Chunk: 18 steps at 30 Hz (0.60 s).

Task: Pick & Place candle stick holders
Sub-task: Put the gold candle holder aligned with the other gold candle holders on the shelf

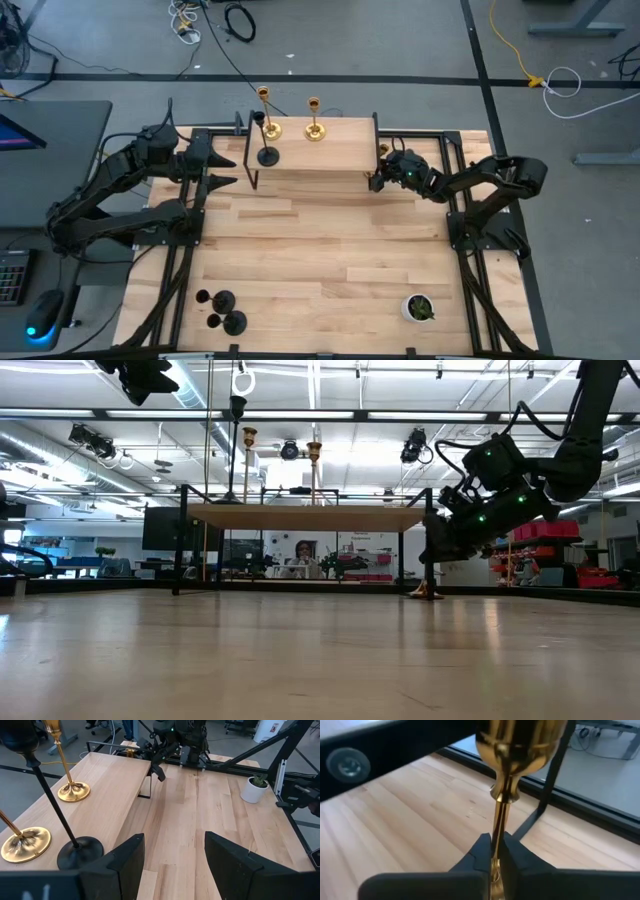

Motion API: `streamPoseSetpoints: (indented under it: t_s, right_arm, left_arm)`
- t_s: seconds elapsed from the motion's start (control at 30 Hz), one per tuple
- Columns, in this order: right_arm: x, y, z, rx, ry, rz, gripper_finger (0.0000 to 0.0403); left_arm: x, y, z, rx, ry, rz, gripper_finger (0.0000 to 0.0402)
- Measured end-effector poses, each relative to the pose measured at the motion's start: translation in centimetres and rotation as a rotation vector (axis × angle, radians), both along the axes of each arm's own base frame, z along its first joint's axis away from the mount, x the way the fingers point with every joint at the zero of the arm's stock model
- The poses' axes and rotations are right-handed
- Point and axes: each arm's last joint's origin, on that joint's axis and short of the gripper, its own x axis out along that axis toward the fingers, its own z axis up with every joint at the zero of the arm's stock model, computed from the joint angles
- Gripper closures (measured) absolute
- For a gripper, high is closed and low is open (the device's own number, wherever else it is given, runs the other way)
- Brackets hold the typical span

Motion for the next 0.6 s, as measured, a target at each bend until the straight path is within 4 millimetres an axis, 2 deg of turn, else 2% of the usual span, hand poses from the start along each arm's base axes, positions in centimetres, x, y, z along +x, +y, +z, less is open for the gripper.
streamPoseSetpoints:
  t_s: [0.33,0.6]
  right_arm:
    - [-0.3,0.1,0.2,-0.016,0.045,-0.021,0.0395]
    - [-1.2,0.4,2.5,-0.050,0.041,-0.046,0.0399]
  left_arm:
    - [0.0,0.0,0.0,-0.002,0.000,0.000,0.0193]
    - [0.0,0.0,0.0,-0.002,0.001,0.001,0.0193]
